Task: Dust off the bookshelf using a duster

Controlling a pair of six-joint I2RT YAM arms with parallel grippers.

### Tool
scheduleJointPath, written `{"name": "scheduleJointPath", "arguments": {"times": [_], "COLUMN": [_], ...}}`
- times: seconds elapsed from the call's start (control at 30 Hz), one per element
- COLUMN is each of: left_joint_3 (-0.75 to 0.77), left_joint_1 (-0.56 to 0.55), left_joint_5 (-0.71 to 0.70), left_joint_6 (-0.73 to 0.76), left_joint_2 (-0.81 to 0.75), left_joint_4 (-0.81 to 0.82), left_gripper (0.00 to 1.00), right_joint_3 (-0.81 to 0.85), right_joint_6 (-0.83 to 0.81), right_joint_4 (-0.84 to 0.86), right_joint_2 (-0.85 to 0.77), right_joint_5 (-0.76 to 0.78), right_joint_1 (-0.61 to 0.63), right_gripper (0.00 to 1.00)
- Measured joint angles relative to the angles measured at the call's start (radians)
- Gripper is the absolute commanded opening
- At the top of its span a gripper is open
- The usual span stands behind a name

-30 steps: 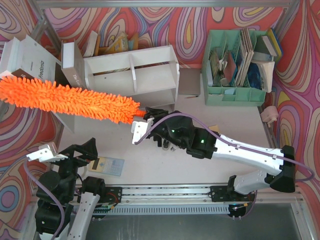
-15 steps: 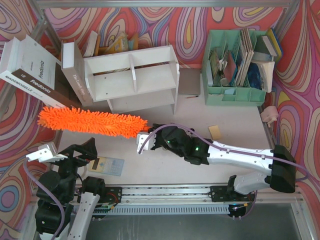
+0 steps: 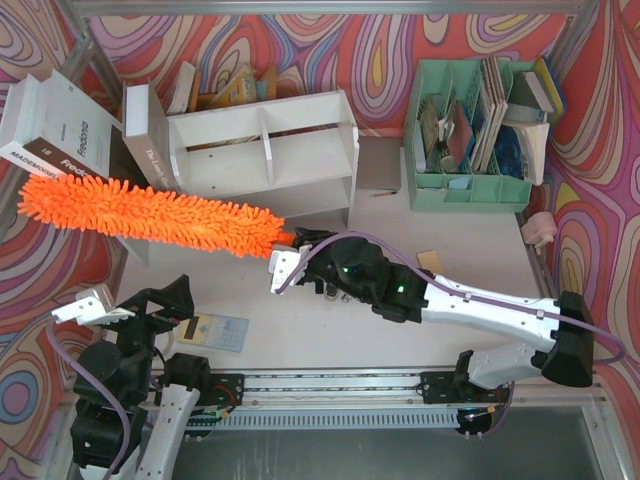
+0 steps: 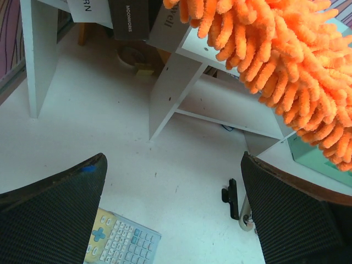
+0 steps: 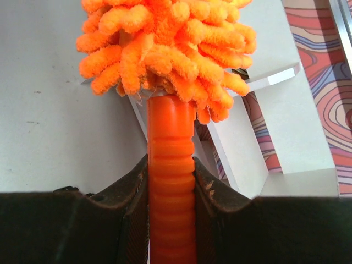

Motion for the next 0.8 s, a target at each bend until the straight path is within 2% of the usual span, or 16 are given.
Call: {"name": "scheduleJointPath", "arguments": {"times": [0.17, 0.47, 0.6, 0.8], "left_joint_3": [-0.003, -0.006, -0.01, -0.01], "left_joint_1": [0.002, 0.002, 0.002, 0.002], "left_joint_5": [0.0, 0.0, 0.0, 0.001], "left_joint_6": [0.0, 0.0, 0.0, 0.0], "left_joint_2": [0.0, 0.0, 0.0, 0.0], "left_joint_4": [0.001, 0.001, 0.002, 0.002], "left_gripper": [0.99, 0.99, 0.99, 0.98], "right_joint_3": [-0.015, -0.158, -0.151, -0.045], "right_joint_6": [0.005, 0.067, 0.072, 0.072], "right_joint_4": [0.022, 0.019, -0.003, -0.036], "right_joint_2": [-0.004, -0.024, -0.026, -0.026], "right_joint_5": [-0.003, 0.014, 0.015, -0.014], "right_joint_1": [0.0, 0.0, 0.0, 0.0], "right_gripper": [0.0, 0.0, 0.0, 0.0]}}
